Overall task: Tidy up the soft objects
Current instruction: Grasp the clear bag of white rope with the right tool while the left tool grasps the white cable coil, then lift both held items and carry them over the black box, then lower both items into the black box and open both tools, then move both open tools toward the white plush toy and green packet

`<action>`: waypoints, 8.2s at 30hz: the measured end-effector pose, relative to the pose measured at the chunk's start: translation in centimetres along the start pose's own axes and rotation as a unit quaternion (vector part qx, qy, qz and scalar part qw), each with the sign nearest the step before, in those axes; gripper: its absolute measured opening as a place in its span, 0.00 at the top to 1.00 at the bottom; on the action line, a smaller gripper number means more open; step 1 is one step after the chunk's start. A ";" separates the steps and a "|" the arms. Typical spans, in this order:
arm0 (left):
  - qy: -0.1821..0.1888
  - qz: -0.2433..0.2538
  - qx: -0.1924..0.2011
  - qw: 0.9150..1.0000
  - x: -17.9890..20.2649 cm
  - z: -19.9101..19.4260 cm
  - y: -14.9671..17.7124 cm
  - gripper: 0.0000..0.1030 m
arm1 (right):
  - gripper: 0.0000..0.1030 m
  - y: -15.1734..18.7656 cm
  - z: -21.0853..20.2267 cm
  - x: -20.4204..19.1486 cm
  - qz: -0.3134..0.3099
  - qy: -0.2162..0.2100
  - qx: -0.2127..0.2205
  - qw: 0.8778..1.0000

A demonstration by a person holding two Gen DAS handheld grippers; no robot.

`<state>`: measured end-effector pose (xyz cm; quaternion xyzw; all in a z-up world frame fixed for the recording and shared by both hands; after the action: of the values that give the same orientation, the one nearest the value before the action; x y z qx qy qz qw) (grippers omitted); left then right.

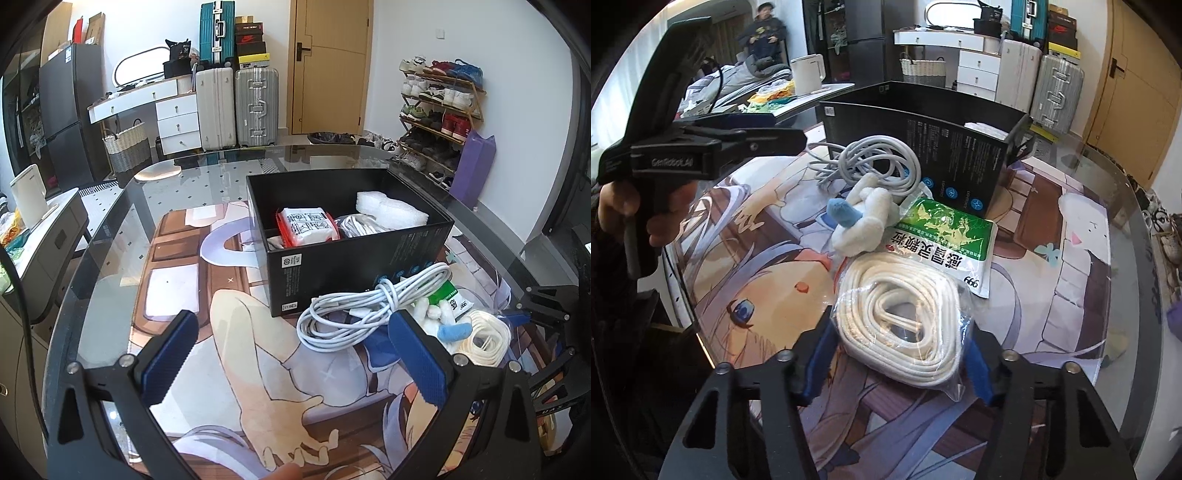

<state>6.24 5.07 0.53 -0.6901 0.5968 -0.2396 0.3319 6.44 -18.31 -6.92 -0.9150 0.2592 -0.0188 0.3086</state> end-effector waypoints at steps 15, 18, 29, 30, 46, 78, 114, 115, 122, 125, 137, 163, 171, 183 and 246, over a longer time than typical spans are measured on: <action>0.023 -0.004 -0.016 1.000 0.5 0.6 0.3 0.00 | 0.44 1.1 -5.5 1.9 0.005 0.016 0.046 0.999; 0.029 0.000 -0.024 0.999 1.0 1.1 0.5 0.00 | 0.44 1.0 -6.6 2.9 0.024 0.023 0.069 0.997; 0.056 -0.009 -0.060 0.997 2.5 3.3 0.2 0.00 | 0.44 0.2 -7.0 3.7 0.043 0.035 0.096 0.994; 0.055 -0.010 -0.062 0.996 2.7 3.5 0.1 0.00 | 0.44 0.2 -6.9 3.7 0.043 0.033 0.096 0.994; 0.093 -0.027 -0.063 0.993 2.5 4.1 -0.1 0.31 | 0.44 0.3 -6.7 3.4 0.039 0.027 0.093 0.995; 0.068 -0.024 -0.009 0.997 0.6 0.3 0.3 0.32 | 0.44 -0.1 -7.6 3.2 0.037 0.034 0.125 0.991; 0.046 -0.037 0.059 0.997 -0.3 -3.2 -3.0 0.32 | 0.44 -4.3 -7.9 1.6 0.033 0.053 0.169 0.984; 0.045 -0.038 0.060 0.996 -0.3 -3.2 -3.1 0.32 | 0.44 -4.4 -7.9 1.6 0.032 0.054 0.169 0.984; 0.038 -0.045 0.068 0.996 -0.6 -2.9 -4.0 0.32 | 0.44 -5.7 -7.4 2.2 0.036 0.073 0.165 0.983; 0.036 -0.047 0.069 0.996 -0.6 -2.5 -4.5 0.32 | 0.44 -6.2 -7.4 2.7 0.040 0.078 0.166 0.982; 0.023 -0.049 0.065 0.996 -0.5 -0.4 -6.2 0.32 | 0.44 -7.6 -6.8 4.3 0.053 0.089 0.165 0.981; 0.026 -0.015 0.017 0.999 2.0 4.9 -7.6 0.32 | 0.44 -12.6 -3.4 6.5 0.042 0.075 0.150 0.985; 0.015 0.011 0.008 1.000 3.1 5.3 -6.9 0.32 | 0.44 -13.4 -2.4 6.9 0.036 0.066 0.141 0.987; 0.030 0.011 0.015 0.999 2.5 4.1 -6.5 0.29 | 0.44 -14.9 -0.4 7.4 0.025 0.053 0.123 0.991; 0.058 0.024 -0.029 0.998 5.1 -0.1 0.7 0.00 | 0.01 -3.1 -3.7 6.5 0.100 0.061 0.088 0.989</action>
<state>6.54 -0.04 -0.25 -0.6698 0.6381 -0.2540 0.2823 12.81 -21.46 -3.03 -0.8507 0.3655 -0.0664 0.3719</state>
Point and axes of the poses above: each gripper's, at about its wrist camera, not at the fingertips, and z roughly the way its jaws point, x to its right, y to its underside, the point moved 1 cm from there along z, roughly the way its jaws point, and after that the axes turned 10 degrees about -y, right-handed, at the moved point
